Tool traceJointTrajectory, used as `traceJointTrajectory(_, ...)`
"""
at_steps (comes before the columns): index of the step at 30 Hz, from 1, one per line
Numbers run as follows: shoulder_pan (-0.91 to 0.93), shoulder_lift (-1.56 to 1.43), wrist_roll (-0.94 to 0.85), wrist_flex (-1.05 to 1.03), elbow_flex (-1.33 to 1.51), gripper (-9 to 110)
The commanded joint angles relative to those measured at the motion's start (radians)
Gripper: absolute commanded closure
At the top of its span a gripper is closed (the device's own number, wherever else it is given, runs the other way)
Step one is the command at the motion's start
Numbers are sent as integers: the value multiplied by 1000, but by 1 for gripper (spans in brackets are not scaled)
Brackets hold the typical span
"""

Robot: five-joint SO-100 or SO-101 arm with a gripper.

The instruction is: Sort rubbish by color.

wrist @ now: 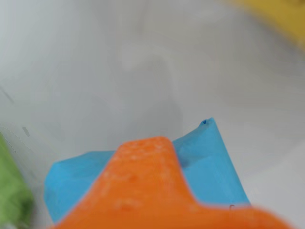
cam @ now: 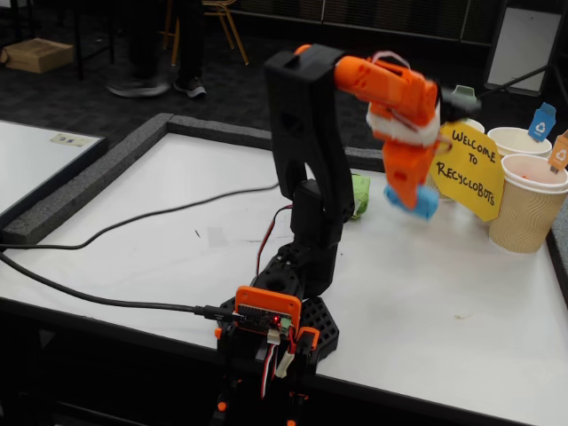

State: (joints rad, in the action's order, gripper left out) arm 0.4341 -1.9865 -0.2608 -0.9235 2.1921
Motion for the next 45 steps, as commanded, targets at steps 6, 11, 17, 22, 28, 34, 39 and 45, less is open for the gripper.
traceJointTrajectory(6, -110, -327, -143, -170, -262, 101)
traceJointTrajectory(11, -133, -356, -383, -256, -307, 101)
traceJointTrajectory(17, -87, -356, -690, -293, -324, 101)
traceJointTrajectory(22, -25, -353, -920, -308, -354, 100)
traceJointTrajectory(28, 37, -353, -1115, -249, -379, 99)
traceJointTrajectory(34, 67, -295, -1117, -57, -426, 99)
traceJointTrajectory(39, 98, -164, -1117, 77, -528, 99)
traceJointTrajectory(45, 117, 55, -1149, 158, -727, 98)
